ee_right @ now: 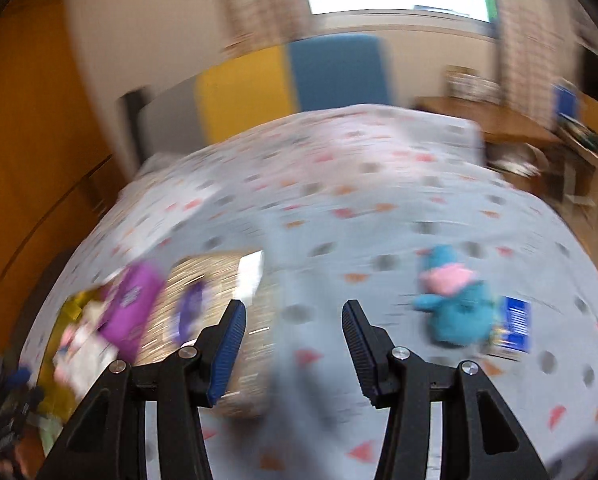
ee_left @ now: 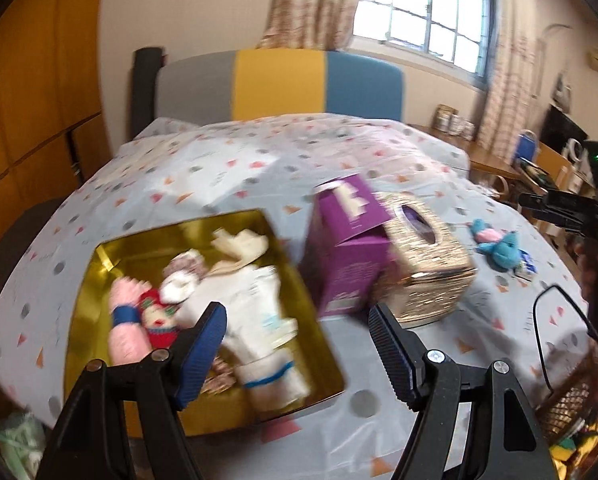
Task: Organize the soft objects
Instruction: 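Move both tools from the gold tin back to the blue bear and tissue pack, then grasp the blue plush bear with the left tool while the right tool grasps the Tempo tissue pack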
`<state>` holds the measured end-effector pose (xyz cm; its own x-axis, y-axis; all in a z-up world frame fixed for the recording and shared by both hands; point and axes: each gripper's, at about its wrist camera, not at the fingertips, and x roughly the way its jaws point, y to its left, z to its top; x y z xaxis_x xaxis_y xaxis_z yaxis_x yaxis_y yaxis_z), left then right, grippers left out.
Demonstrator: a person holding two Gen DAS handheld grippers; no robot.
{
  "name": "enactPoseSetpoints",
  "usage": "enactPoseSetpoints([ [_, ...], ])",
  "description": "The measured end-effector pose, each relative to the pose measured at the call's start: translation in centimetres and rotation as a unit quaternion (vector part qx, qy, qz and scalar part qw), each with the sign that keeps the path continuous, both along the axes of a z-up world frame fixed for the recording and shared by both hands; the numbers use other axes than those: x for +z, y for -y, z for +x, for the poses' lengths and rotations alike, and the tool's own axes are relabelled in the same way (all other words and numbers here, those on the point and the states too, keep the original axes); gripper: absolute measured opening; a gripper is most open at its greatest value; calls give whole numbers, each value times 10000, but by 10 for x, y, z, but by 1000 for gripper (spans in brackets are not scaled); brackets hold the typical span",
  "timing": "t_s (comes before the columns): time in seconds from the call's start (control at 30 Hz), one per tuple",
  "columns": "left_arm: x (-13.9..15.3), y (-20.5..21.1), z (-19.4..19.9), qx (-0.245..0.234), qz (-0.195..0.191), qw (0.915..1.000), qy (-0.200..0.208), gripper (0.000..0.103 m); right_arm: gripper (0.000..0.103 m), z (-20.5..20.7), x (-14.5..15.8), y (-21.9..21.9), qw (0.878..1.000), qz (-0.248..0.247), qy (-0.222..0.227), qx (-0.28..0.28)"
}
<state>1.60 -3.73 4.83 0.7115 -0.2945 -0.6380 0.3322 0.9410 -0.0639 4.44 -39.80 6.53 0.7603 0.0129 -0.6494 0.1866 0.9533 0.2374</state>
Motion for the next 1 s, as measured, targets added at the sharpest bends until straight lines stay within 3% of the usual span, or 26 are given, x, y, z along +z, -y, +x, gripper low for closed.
enactPoseSetpoints([
  [0.07, 5, 13, 2, -203, -59, 9998, 7, 74, 51, -5, -2, 35, 9980, 159, 36, -603],
  [0.23, 21, 57, 5, -720, -98, 9973, 63, 74, 51, -23, -22, 121, 9770, 602, 22, -2044],
  [0.4, 37, 112, 9, -1319, -11, 9911, 160, 74, 51, -41, -53, 164, 9583, 794, -42, -2745],
  [0.47, 39, 137, 14, -1516, 4, 9884, 118, 74, 51, -49, -65, 174, 9500, 1017, -167, -2946],
  [0.53, 40, 168, 20, -1710, 27, 9853, 27, 74, 51, -64, -69, 187, 9386, 1436, 35, -3136],
  [0.6, 36, 196, 27, -1876, 51, 9822, -93, 74, 51, -72, -68, 191, 9326, 1407, 102, -3322],
  [1.0, -26, 342, 78, -2458, 233, 9609, -1252, 78, 51, -74, -78, 197, 9253, 2052, 131, -3187],
])
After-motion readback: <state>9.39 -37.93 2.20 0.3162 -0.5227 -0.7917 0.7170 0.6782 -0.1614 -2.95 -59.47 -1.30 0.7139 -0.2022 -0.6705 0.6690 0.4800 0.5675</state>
